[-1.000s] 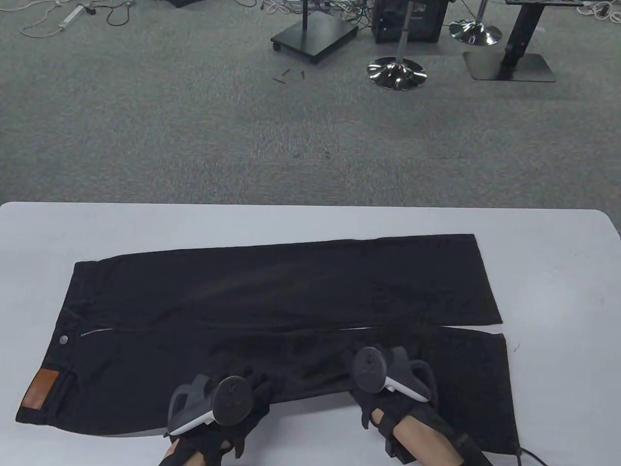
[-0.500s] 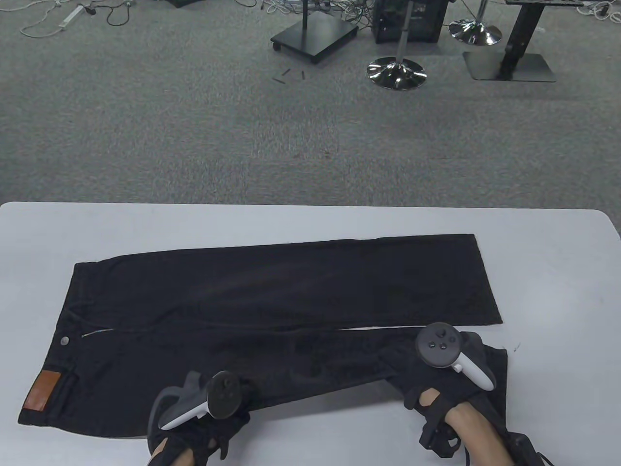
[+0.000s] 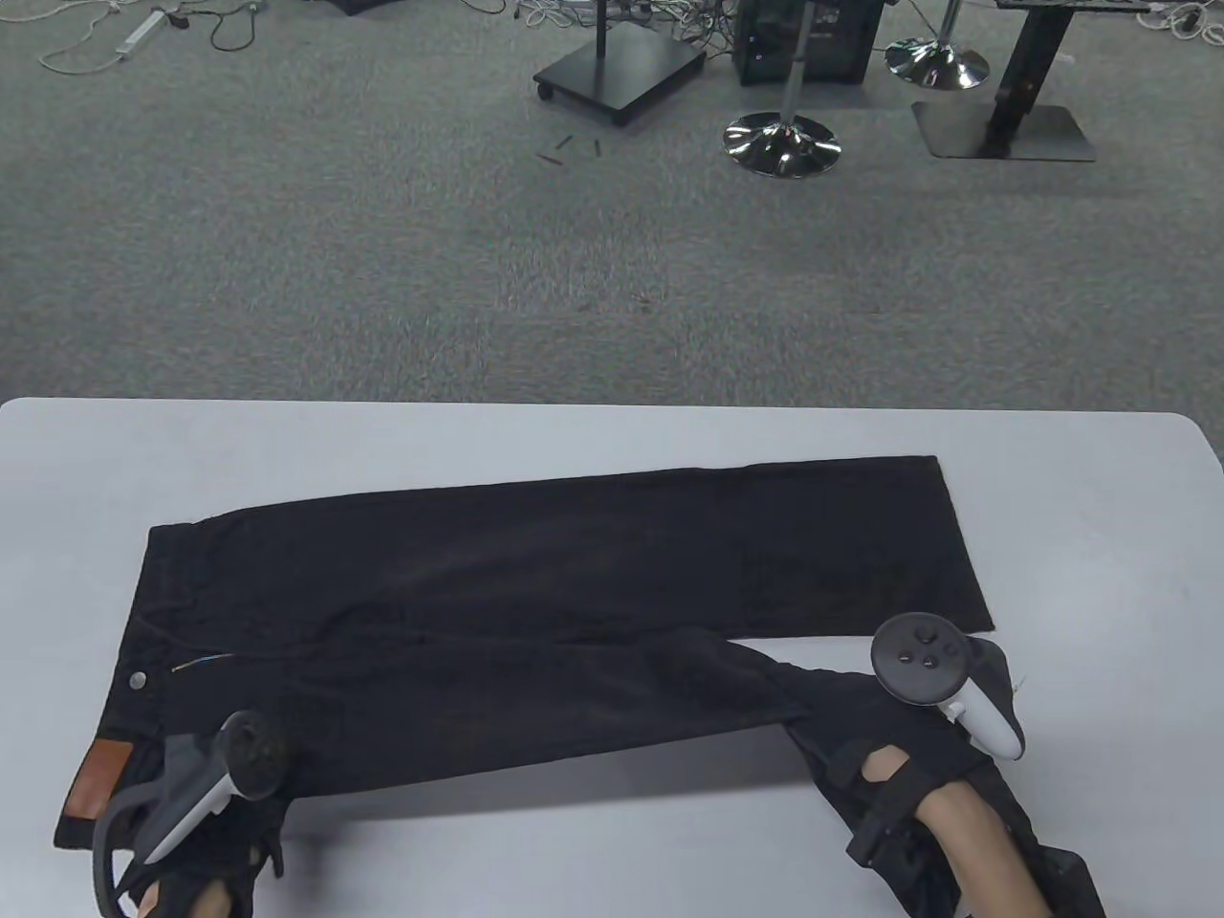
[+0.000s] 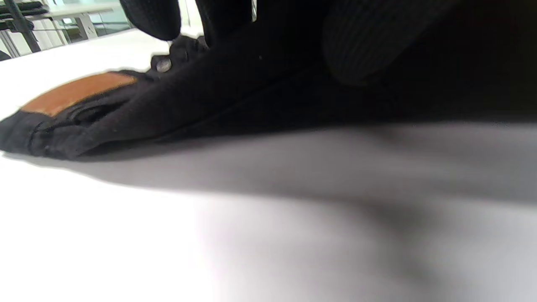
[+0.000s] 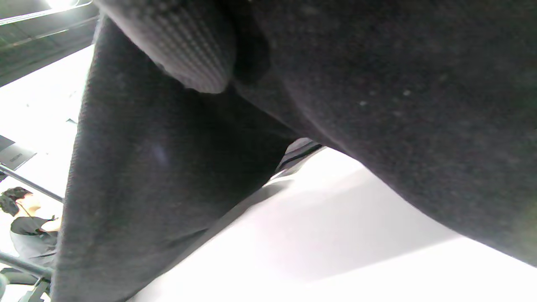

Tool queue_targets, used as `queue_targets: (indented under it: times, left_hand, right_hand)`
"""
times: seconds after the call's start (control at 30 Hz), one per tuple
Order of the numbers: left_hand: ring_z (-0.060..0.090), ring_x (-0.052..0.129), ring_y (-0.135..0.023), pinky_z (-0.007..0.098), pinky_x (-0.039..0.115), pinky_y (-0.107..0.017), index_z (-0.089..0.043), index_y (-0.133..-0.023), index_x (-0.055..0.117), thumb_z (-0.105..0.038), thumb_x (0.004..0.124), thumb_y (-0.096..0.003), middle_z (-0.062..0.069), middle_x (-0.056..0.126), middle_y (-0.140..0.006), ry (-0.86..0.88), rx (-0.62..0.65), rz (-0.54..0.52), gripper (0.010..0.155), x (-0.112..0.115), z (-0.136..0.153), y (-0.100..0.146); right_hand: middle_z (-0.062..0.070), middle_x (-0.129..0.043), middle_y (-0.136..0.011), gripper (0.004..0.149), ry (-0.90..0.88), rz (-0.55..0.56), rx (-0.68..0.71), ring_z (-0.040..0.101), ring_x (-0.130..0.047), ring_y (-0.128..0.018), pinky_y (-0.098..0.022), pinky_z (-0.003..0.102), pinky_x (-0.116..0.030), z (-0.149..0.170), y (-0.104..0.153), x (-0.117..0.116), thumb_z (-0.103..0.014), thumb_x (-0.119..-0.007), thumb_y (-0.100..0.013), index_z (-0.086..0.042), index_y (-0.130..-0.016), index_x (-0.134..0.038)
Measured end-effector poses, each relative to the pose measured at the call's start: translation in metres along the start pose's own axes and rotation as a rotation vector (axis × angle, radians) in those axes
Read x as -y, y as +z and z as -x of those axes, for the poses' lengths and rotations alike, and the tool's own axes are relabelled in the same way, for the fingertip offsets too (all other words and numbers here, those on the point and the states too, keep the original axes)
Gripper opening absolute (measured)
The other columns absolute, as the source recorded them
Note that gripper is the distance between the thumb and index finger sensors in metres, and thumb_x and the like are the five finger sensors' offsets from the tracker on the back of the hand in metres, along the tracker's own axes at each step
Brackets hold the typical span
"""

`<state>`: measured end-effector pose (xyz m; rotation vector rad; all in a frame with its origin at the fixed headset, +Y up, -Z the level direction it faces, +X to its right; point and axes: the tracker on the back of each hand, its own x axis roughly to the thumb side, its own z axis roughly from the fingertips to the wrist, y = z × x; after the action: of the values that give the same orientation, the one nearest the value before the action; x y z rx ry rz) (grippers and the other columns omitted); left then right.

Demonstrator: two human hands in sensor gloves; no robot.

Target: Fold trousers

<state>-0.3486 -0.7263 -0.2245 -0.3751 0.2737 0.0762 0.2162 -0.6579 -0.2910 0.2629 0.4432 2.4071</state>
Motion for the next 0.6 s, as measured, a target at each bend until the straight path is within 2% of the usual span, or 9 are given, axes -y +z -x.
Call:
queue_targets:
  times: [0.1,0.2,0.23,0.37,0.6]
  left_hand:
    - [0.024,0.064,-0.117,0.059,0.054,-0.083,-0.035,-0.104,0.076,-0.05,0.077,-0.0545,-0.013,0.069,-0.116,0.09,0.021,-0.15,0.052,-0.025,0.012,0.008]
    - [0.023,0.068,-0.115,0.059,0.056,-0.083,-0.034,-0.101,0.08,-0.051,0.079,-0.0531,-0.013,0.075,-0.112,0.145,0.041,-0.284,0.051,-0.046,0.02,0.016]
    - [0.023,0.07,-0.115,0.059,0.056,-0.082,-0.033,-0.099,0.082,-0.052,0.079,-0.0523,-0.013,0.077,-0.111,0.15,0.043,-0.327,0.05,-0.054,0.023,0.019]
    - [0.022,0.073,-0.113,0.059,0.057,-0.082,-0.032,-0.096,0.085,-0.052,0.081,-0.0509,-0.013,0.082,-0.108,0.149,0.05,-0.39,0.05,-0.071,0.026,0.018]
    - [0.022,0.075,-0.112,0.058,0.059,-0.082,-0.032,-0.096,0.086,-0.051,0.081,-0.0508,-0.013,0.083,-0.107,0.171,0.054,-0.455,0.049,-0.087,0.027,0.004]
  right_hand:
    - [0.015,-0.084,-0.098,0.046,0.216,0.12,-0.064,0.044,-0.076,-0.094,-0.072,0.067,-0.05,-0.001,0.002,0.007,-0.031,-0.085,-0.053,-0.017,-0.097,-0.078]
    - [0.011,-0.09,-0.093,0.044,0.384,0.198,-0.111,0.041,-0.079,-0.093,-0.071,0.066,-0.053,0.012,-0.001,0.017,-0.035,-0.086,-0.052,-0.019,-0.093,-0.082]
    - [0.011,-0.091,-0.092,0.044,0.354,0.214,-0.13,0.041,-0.079,-0.093,-0.071,0.066,-0.053,0.022,-0.002,0.022,-0.035,-0.087,-0.052,-0.019,-0.092,-0.083]
    - [0.012,-0.092,-0.091,0.044,0.152,0.24,-0.155,0.042,-0.079,-0.092,-0.071,0.066,-0.053,0.045,-0.005,0.038,-0.036,-0.089,-0.051,-0.017,-0.091,-0.085]
    - [0.013,-0.088,-0.095,0.045,0.009,0.253,-0.165,0.043,-0.076,-0.094,-0.071,0.067,-0.052,0.05,-0.008,0.069,-0.033,-0.09,-0.051,-0.017,-0.093,-0.083]
